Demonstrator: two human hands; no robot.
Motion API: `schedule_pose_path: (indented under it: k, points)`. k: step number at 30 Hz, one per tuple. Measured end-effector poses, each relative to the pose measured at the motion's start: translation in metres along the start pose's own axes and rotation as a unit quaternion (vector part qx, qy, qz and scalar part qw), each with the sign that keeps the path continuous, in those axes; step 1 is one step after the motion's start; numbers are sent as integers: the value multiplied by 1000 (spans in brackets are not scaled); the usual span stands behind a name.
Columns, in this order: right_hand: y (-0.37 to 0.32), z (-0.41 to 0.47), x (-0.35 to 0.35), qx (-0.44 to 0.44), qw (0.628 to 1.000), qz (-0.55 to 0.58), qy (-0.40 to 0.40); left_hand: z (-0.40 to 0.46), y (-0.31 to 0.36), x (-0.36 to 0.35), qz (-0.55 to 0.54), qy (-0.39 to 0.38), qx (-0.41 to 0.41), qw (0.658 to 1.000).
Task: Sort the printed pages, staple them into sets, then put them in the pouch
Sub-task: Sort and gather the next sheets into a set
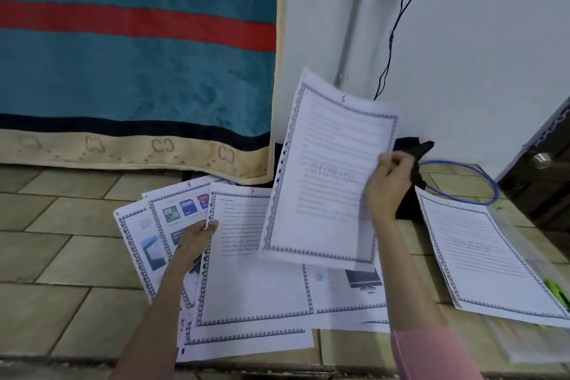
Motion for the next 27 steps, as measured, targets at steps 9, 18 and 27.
schedule_pose_path:
  k: [9, 18, 27]
  points:
    - [103, -83, -64, -110, 956, -162, -218, -1, -1, 0, -24, -9, 14, 1000]
    - [140, -128, -103, -126, 871, -245, -406, -10, 20, -11, 8, -61, -58, 996]
    - [148, -139, -104, -215, 856, -92, -461, -25, 10, 18, -251, -97, 9, 963]
Point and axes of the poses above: each hand's wrist, its own z-axis towards the middle knuckle, its own x-axis out of the back of the hand, y = z × x, the point moved 10 cm from there along z, towards the middle knuckle, and after that the axes turned 7 degrees about -x, right-handed, at the moved point
